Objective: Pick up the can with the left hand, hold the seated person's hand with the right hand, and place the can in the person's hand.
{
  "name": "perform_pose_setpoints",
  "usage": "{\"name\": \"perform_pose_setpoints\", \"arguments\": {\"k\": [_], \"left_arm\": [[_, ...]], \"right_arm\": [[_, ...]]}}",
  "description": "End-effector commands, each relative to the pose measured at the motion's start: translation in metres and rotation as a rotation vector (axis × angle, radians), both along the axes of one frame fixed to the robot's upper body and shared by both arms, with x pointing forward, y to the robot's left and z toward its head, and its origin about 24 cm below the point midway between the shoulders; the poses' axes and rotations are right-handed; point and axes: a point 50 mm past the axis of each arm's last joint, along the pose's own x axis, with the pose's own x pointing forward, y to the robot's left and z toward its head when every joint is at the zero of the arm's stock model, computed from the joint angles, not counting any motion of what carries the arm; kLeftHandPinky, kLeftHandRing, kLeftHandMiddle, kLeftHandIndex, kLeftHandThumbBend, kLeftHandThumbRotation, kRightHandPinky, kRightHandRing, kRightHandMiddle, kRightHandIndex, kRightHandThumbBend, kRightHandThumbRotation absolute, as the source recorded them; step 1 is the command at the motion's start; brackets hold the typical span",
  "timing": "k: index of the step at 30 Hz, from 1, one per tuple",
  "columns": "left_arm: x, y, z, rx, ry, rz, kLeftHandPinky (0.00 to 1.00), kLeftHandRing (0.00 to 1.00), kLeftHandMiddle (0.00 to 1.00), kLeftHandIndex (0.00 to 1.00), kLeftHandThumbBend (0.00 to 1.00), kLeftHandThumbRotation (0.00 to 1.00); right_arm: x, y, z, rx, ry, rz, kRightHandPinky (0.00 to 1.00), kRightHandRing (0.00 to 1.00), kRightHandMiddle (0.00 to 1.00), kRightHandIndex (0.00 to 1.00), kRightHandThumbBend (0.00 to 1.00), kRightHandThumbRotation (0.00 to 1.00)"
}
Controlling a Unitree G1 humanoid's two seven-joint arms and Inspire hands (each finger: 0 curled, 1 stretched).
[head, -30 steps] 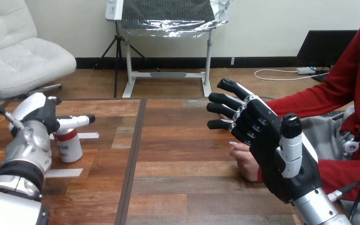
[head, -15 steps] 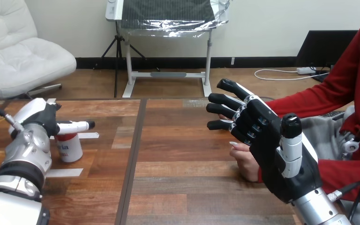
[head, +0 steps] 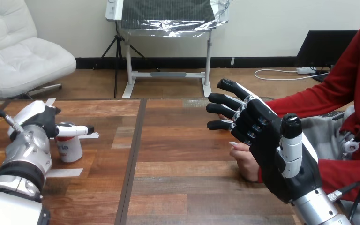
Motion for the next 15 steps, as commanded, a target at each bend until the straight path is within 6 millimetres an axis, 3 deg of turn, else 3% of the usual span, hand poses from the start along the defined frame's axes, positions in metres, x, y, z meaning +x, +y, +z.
{"name": "perform_pose_setpoints", "arguments": {"k": [1,4,15], "left_arm": [[0.0123,-0.0054,0.0202,0.032,-0.055,-0.022,0.4,0.56,0.65,0.89,0.84,0.49],[0.0124,-0.0054,0.0203,0.033,-0.052,-0.021,0.38,0.55,0.65,0.88,0.84,0.47],[0.0126,-0.0052,0.0208,0.028,-0.034,-0.016,0.47,0.65,0.74,0.89,0.83,0.42]], "right_arm": [[0.005,0.0034,0.0229,0.025,-0.118,0.008,0.71,0.82,0.83,0.88,0.95,1.0],[0.0049,0.0033,0.0229,0.025,-0.119,0.007,0.71,0.82,0.83,0.88,0.95,1.0],[0.0043,0.003,0.0228,0.026,-0.119,0.008,0.71,0.82,0.83,0.88,0.96,1.0]]}}
